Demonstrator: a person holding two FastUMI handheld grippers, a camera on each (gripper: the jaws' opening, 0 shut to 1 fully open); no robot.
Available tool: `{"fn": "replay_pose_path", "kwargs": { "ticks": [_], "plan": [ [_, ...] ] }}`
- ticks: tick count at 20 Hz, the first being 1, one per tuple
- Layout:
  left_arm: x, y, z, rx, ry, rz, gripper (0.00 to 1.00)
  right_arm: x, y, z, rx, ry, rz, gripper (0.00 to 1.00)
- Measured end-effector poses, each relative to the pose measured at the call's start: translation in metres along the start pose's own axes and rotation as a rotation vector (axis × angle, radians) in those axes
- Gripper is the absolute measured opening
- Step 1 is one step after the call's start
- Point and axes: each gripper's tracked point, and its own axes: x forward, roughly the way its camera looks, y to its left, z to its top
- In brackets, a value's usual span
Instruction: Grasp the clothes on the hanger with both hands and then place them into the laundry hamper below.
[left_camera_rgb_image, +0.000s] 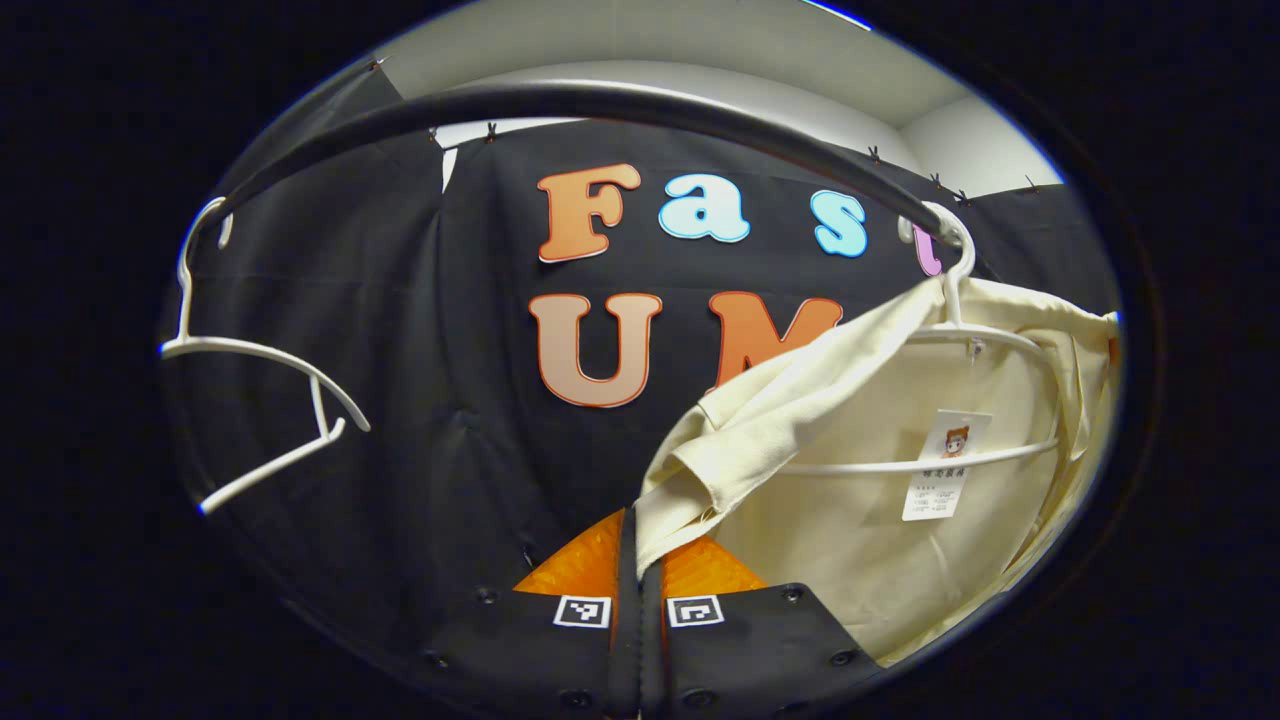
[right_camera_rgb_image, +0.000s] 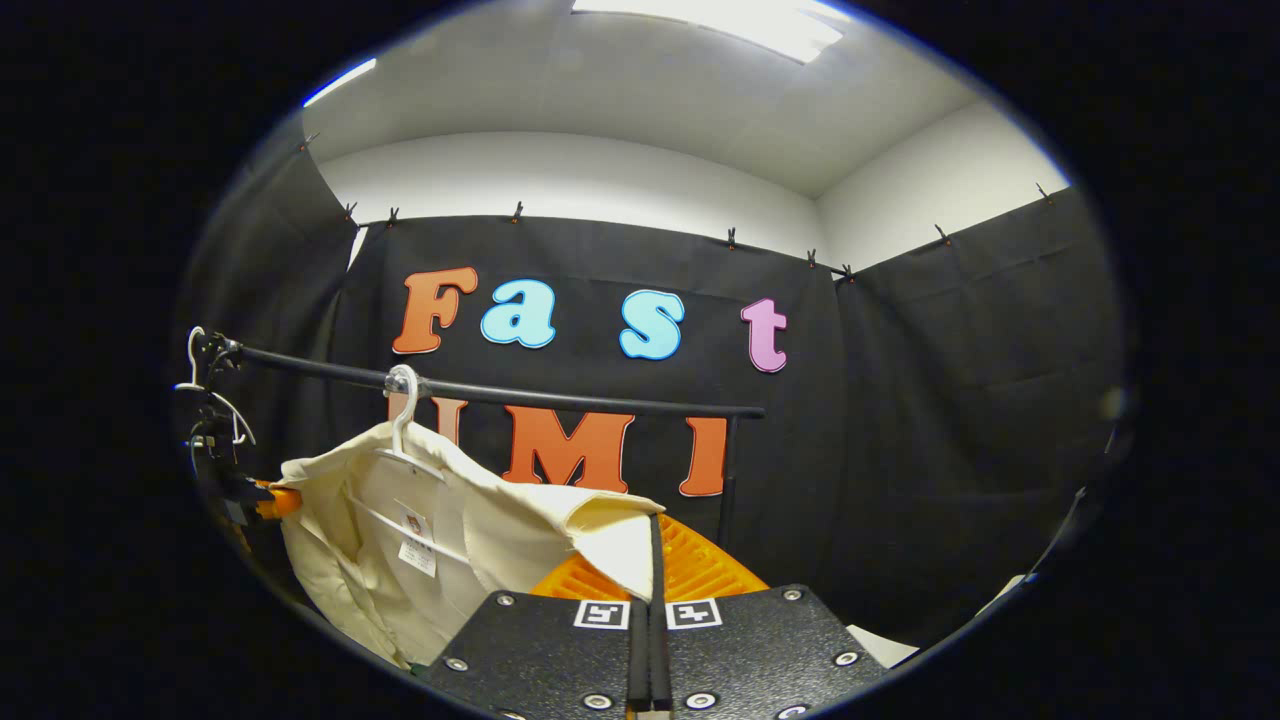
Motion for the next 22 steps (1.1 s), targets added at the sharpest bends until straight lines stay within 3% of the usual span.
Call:
{"fn": "replay_pose_path", "kwargs": {
  "ticks": [12, 19, 22],
  "plan": [
    [0.001, 0.031, 0.069, 0.077, -0.135, 0.056, 0.06, 0.048, -0.022, 0.051, -0.085, -0.048, 0.004, 0.00],
    [0.007, 0.013, 0.084, 0.148, -0.157, 0.010, 0.06, 0.104, -0.055, 0.043, -0.130, 0.002, -0.036, 0.00],
    [0.013, 0.017, 0.095, 0.188, -0.171, 0.030, 0.06, 0.119, -0.053, 0.025, -0.154, 0.042, -0.011, 0.00]
  ]
}}
